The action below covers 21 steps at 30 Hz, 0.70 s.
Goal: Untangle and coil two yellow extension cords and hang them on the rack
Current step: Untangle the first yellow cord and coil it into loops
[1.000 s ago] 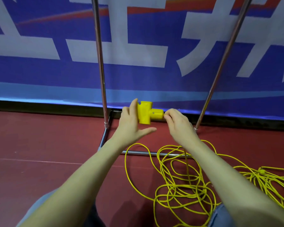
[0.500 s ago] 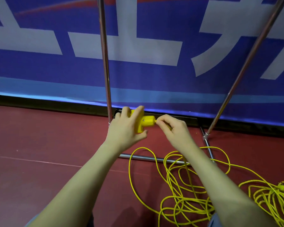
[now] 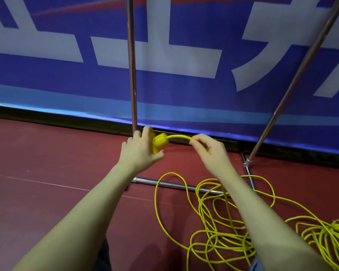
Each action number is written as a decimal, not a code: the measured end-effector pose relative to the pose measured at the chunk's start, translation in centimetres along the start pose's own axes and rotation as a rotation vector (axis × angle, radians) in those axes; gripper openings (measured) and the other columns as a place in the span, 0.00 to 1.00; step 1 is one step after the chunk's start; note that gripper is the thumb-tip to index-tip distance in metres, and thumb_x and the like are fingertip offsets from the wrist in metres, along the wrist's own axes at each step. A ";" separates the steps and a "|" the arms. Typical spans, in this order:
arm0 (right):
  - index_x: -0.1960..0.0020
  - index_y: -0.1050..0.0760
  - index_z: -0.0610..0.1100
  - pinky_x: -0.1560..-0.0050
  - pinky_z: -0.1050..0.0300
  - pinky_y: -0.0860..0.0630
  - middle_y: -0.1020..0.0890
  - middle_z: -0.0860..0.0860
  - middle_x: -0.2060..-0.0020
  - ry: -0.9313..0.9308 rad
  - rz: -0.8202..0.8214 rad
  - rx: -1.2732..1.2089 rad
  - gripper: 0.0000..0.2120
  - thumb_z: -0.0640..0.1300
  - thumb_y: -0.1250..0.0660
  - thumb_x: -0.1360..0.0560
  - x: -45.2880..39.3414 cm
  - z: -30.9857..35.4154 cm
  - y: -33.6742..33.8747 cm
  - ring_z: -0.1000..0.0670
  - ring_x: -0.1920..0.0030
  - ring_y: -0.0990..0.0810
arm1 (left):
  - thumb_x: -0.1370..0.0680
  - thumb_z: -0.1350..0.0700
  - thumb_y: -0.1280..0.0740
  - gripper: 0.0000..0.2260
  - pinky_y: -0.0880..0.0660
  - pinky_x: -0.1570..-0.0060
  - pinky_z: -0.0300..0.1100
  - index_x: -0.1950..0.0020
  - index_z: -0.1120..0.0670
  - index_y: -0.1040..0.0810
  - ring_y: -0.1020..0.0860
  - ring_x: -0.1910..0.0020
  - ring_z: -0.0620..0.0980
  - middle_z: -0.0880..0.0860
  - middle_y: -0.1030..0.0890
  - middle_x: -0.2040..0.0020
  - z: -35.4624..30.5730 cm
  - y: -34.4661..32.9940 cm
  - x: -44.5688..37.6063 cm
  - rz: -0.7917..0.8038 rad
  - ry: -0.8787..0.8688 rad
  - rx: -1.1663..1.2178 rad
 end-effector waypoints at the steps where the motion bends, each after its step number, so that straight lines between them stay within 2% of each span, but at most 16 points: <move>1: 0.57 0.21 0.43 0.61 0.60 0.32 0.21 0.42 0.65 0.040 -0.009 -0.013 0.06 0.43 0.35 0.24 -0.1 1.3 -0.3 0.49 0.65 0.28 | 0.31 0.42 0.31 0.29 0.32 0.48 0.51 0.36 0.52 0.36 0.27 0.45 0.62 0.56 0.27 0.43 0.2 0.1 0.2 0.009 0.000 -0.037; 4: 0.58 0.22 0.48 0.59 0.56 0.31 0.20 0.42 0.65 0.100 0.014 -0.069 0.04 0.43 0.35 0.25 -0.1 4.1 -1.7 0.44 0.63 0.26 | 0.31 0.42 0.31 0.30 0.34 0.45 0.50 0.35 0.53 0.37 0.27 0.42 0.61 0.55 0.26 0.41 0.0 0.4 1.1 0.030 -0.051 -0.106; 7: 0.58 0.20 0.47 0.62 0.55 0.32 0.21 0.43 0.67 0.128 0.056 -0.070 0.05 0.46 0.34 0.26 0.1 5.0 -2.9 0.46 0.67 0.29 | 0.27 0.47 0.33 0.24 0.36 0.45 0.47 0.35 0.54 0.33 0.27 0.41 0.56 0.53 0.25 0.42 -0.8 1.2 1.6 -0.042 -0.169 -0.060; 9: 0.59 0.19 0.45 0.65 0.56 0.34 0.23 0.44 0.70 0.104 0.076 -0.056 0.06 0.46 0.32 0.27 0.1 4.7 -3.1 0.51 0.69 0.32 | 0.24 0.50 0.35 0.16 0.36 0.49 0.45 0.39 0.54 0.28 0.25 0.44 0.55 0.51 0.22 0.46 -1.3 2.2 1.9 -0.138 -0.244 0.019; 11: 0.60 0.20 0.45 0.67 0.58 0.37 0.28 0.48 0.74 0.059 0.079 -0.066 0.04 0.44 0.30 0.26 0.0 4.5 -2.9 0.55 0.70 0.35 | 0.21 0.51 0.36 0.10 0.35 0.56 0.45 0.44 0.54 0.24 0.23 0.50 0.56 0.52 0.19 0.53 -1.8 2.7 2.1 -0.168 -0.264 0.071; 13: 0.61 0.22 0.46 0.68 0.62 0.38 0.30 0.52 0.74 -0.001 0.081 -0.107 0.06 0.42 0.30 0.26 0.0 4.1 -2.6 0.56 0.71 0.36 | 0.20 0.52 0.37 0.08 0.30 0.60 0.46 0.48 0.54 0.23 0.23 0.56 0.56 0.52 0.19 0.58 -1.7 2.8 2.3 -0.142 -0.197 0.243; 15: 0.63 0.23 0.45 0.71 0.63 0.35 0.30 0.52 0.75 -0.087 0.127 -0.157 0.08 0.41 0.31 0.25 0.3 2.9 -2.6 0.55 0.74 0.34 | 0.21 0.54 0.37 0.06 0.26 0.61 0.48 0.53 0.54 0.22 0.23 0.62 0.55 0.51 0.20 0.64 -1.0 3.3 2.1 -0.148 -0.111 0.473; 17: 0.64 0.24 0.45 0.71 0.61 0.31 0.29 0.53 0.77 -0.165 0.200 -0.171 0.10 0.41 0.33 0.24 0.9 1.2 -2.8 0.55 0.76 0.31 | 0.21 0.57 0.36 0.06 0.26 0.69 0.45 0.56 0.56 0.22 0.24 0.71 0.53 0.52 0.22 0.70 0.1 3.5 1.8 -0.157 -0.018 0.650; 19: 0.63 0.23 0.45 0.70 0.60 0.28 0.28 0.53 0.76 -0.221 0.273 -0.158 0.10 0.40 0.35 0.23 1.7 -0.5 -3.2 0.56 0.75 0.29 | 0.21 0.59 0.36 0.07 0.29 0.77 0.41 0.58 0.58 0.22 0.29 0.78 0.49 0.50 0.26 0.76 1.0 3.5 1.5 -0.154 0.056 0.747; 21: 0.62 0.24 0.45 0.69 0.62 0.29 0.28 0.52 0.75 -0.250 0.336 -0.115 0.11 0.39 0.36 0.22 2.4 -1.3 -3.6 0.57 0.75 0.30 | 0.22 0.60 0.35 0.07 0.30 0.76 0.35 0.58 0.58 0.21 0.29 0.79 0.43 0.50 0.24 0.74 1.7 3.5 1.4 -0.166 0.089 0.728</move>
Point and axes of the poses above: each hand's wrist, its own x-axis away from the middle knuckle, its own y-axis out of the back of the hand, z = x × y, the point moved 7 cm from there along -x, towards the middle knuckle
